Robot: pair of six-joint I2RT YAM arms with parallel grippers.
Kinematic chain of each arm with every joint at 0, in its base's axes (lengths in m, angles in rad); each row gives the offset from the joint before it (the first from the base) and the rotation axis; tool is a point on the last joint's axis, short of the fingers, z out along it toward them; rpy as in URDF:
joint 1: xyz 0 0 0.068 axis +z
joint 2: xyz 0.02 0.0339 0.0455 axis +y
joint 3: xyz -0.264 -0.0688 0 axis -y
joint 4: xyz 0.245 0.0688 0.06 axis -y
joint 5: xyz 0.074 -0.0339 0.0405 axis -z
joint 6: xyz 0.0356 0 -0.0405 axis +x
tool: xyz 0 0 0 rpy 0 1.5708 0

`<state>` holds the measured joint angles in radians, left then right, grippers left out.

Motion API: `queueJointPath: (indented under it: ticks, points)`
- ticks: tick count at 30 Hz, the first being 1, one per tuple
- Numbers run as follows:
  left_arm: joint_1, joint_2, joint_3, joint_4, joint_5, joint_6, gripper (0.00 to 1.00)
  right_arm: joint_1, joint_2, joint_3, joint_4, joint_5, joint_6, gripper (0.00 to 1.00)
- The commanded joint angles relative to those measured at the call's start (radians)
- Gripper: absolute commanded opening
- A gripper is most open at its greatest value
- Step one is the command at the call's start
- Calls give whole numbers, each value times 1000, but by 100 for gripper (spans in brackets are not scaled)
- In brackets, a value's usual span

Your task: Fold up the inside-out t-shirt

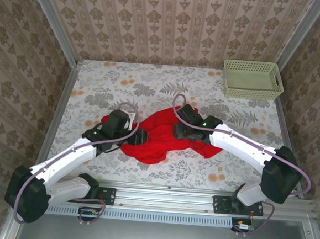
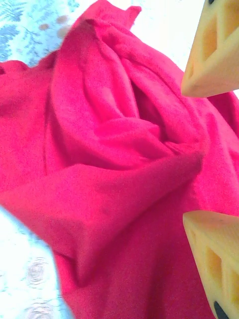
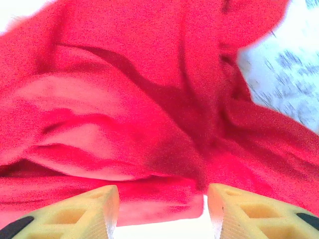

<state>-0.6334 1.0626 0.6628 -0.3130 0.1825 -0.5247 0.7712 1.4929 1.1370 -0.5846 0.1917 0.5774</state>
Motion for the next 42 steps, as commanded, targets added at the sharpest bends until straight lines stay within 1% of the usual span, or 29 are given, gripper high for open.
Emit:
queueJointPath:
  ticks: [1, 4, 7, 12, 14, 15, 17, 18, 21, 22, 23, 26, 34, 39, 42]
  points:
    - [0, 70, 28, 11, -28, -16, 60, 33, 88, 74, 16, -34, -29, 49]
    - [4, 122, 15, 41, -13, -34, 56, 47, 181, 135, 27, -84, -26, 48]
    - [8, 147, -21, 95, 19, -61, 54, 48, 249, 144, 74, -133, -19, 49]
    - [8, 152, -78, 151, 45, -93, 49, 48, 352, 151, 108, -171, -13, 57]
    - [8, 151, -104, 176, 59, -105, 48, 49, 387, 159, 116, -185, -10, 58]
    - [8, 148, -115, 187, 66, -109, 47, 49, 408, 169, 110, -184, -10, 57]
    - [8, 142, -127, 195, 74, -112, 46, 49, 430, 185, 107, -182, -14, 46]
    - [8, 140, -131, 195, 74, -113, 46, 49, 433, 186, 110, -176, -16, 38]
    - [8, 133, -141, 198, 73, -112, 45, 48, 412, 203, 100, -133, -39, 10]
    - [8, 132, -141, 197, 72, -109, 45, 49, 395, 206, 97, -120, -49, 2]
    - [8, 130, -141, 195, 71, -109, 45, 49, 377, 208, 97, -112, -56, 0]
    - [8, 121, -141, 193, 60, -106, 46, 49, 322, 195, 105, -102, -63, 0]
    - [10, 90, -147, 197, 28, -102, 44, 48, 185, 107, 165, -141, -39, 0]
    - [9, 56, -137, 205, 42, -77, 50, 49, 126, 67, 202, -193, -32, 0]
    - [2, 10, -131, 228, 71, -54, 57, 48, 87, 52, 213, -209, -23, 0]
